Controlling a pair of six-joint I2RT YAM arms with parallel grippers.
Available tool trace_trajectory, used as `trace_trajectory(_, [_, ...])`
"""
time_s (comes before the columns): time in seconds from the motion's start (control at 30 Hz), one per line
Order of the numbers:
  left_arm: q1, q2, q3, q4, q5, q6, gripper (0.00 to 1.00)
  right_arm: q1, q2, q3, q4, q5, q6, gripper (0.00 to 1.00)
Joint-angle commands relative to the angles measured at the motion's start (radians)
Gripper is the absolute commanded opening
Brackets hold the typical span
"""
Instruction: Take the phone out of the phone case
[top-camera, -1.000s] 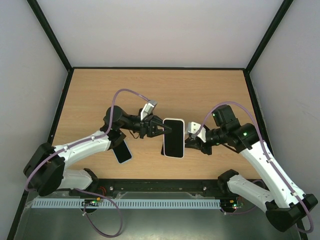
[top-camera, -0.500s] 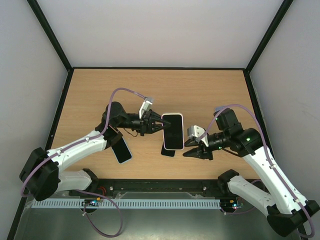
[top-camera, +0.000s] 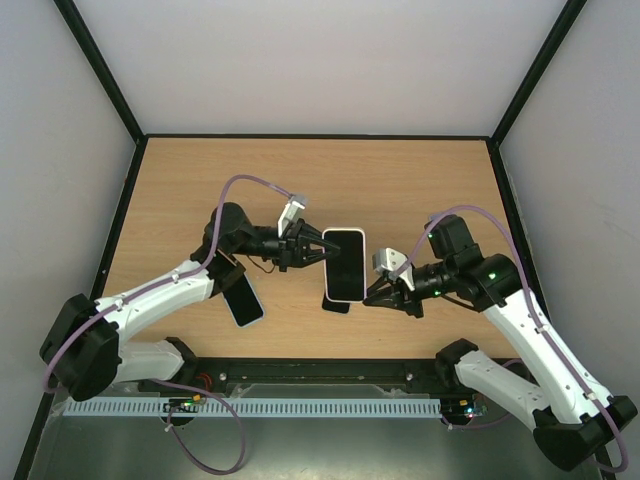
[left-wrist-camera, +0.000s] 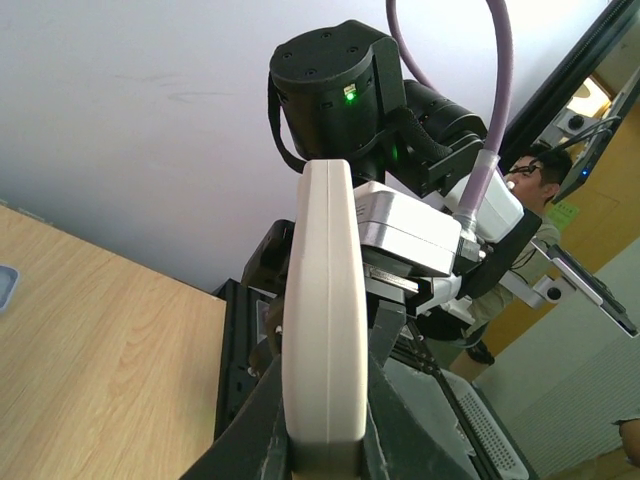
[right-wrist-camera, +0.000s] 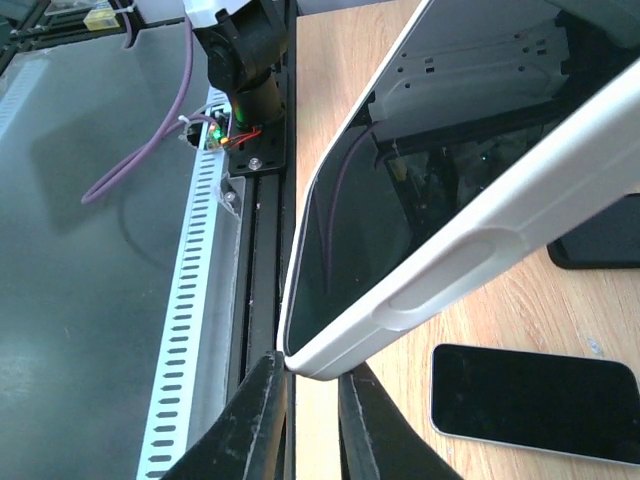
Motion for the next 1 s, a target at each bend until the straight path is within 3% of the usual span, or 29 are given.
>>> trace_trajectory(0.0, [0.0, -0.009, 0.031, 0.092, 0.026, -0.037, 0.03, 0.001, 0.017, -0.005, 0.051, -0.002, 0.001, 0.11])
trace_trajectory(0.33, [-0.013, 0.019, 0.005, 0.356, 0.114, -0.305, 0.03, 0.003, 0.076, -0.009, 0.089, 0.134, -0.035, 0.03])
trace_trajectory(0.43, [-0.013, -0.007, 0.001, 0.295, 0.108, -0.274, 0.03, 0.002, 0.089, -0.004, 0.109, 0.125, -0.004, 0.02])
trace_trajectory(0.5, [-0.012, -0.035, 0.009, 0.173, 0.086, -0.19, 0.03, 0.002, 0.083, -0.007, 0.109, 0.094, 0.0, 0.03])
trace_trajectory(0.57, [-0.011, -0.063, 0.034, 0.006, 0.042, -0.069, 0.03, 0.002, 0.065, -0.011, 0.107, 0.06, 0.008, 0.12])
trace_trajectory(0.73, [-0.002, -0.103, 0.087, -0.271, -0.058, 0.146, 0.03, 0.004, -0.035, -0.048, 0.127, -0.032, 0.052, 0.52])
trace_trajectory(0.83, [-0.001, -0.098, 0.083, -0.309, -0.106, 0.184, 0.03, 0.007, -0.049, -0.056, 0.141, -0.033, 0.082, 0.64])
trace_trajectory(0.97, [-0.003, -0.069, 0.047, -0.177, -0.078, 0.11, 0.03, 0.008, -0.02, -0.057, 0.183, -0.024, 0.117, 0.65])
